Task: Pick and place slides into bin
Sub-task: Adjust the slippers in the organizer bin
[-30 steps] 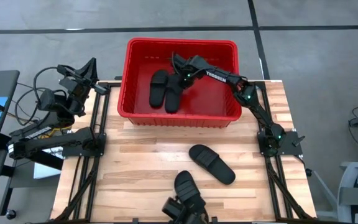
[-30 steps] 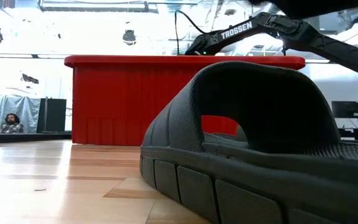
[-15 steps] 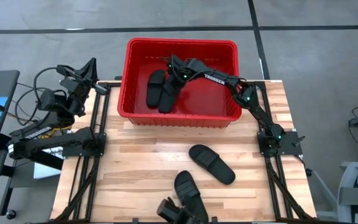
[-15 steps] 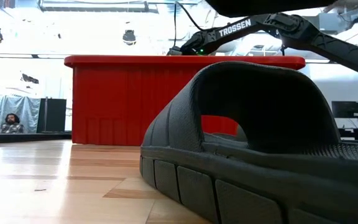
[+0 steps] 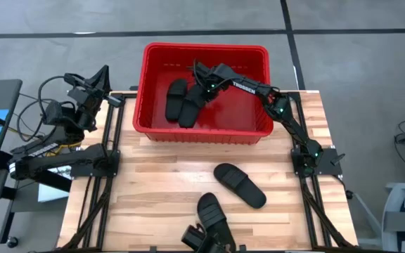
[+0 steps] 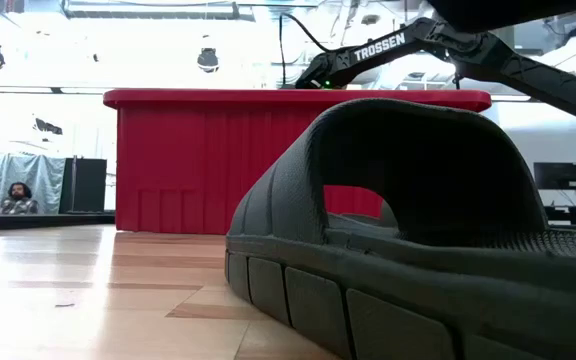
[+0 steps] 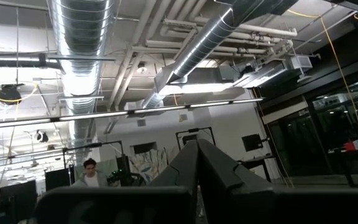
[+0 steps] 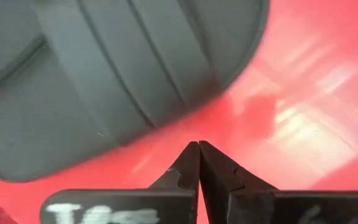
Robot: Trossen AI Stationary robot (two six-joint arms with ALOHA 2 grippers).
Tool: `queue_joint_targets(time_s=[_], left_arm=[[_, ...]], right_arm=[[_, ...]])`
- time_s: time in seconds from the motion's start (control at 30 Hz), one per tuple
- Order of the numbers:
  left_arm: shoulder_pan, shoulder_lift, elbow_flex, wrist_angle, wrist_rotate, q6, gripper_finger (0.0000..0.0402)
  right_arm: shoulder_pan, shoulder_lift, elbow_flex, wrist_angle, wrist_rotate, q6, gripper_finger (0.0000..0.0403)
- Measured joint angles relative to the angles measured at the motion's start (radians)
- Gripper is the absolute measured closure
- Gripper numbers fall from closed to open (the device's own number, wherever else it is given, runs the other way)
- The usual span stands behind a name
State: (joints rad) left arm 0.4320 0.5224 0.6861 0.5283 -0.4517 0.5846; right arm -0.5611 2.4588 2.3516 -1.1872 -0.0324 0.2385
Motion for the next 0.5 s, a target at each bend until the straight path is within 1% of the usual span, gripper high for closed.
queue_joint_targets(time_s=[0.1,0.2,0.3,0.4,0.5], left_arm=[[0.000,0.000,0.000,0.000,0.000,0.000,0.0402],[0.000,0.000,0.000,0.000,0.000,0.000,0.0402],[0.000,0.000,0.000,0.001,0.000,0.000,0.0402],[0.000,0.000,0.000,0.001,0.000,0.000,0.0402],[0.000,0.000,0.000,0.001,0.000,0.000,0.0402]], right_arm=[[0.012,0.000,0.000,0.084,-0.073,0.005,0.0403],[0.020,0.000,0.000,0.207,-0.149,0.050,0.0403],[0.019,0.000,0.000,0.299,-0.188,0.089,0.0403],[0.013,0.000,0.000,0.306,-0.199,0.095,0.0403],[0.003,0.000,0.000,0.226,-0.190,0.089,0.0403]])
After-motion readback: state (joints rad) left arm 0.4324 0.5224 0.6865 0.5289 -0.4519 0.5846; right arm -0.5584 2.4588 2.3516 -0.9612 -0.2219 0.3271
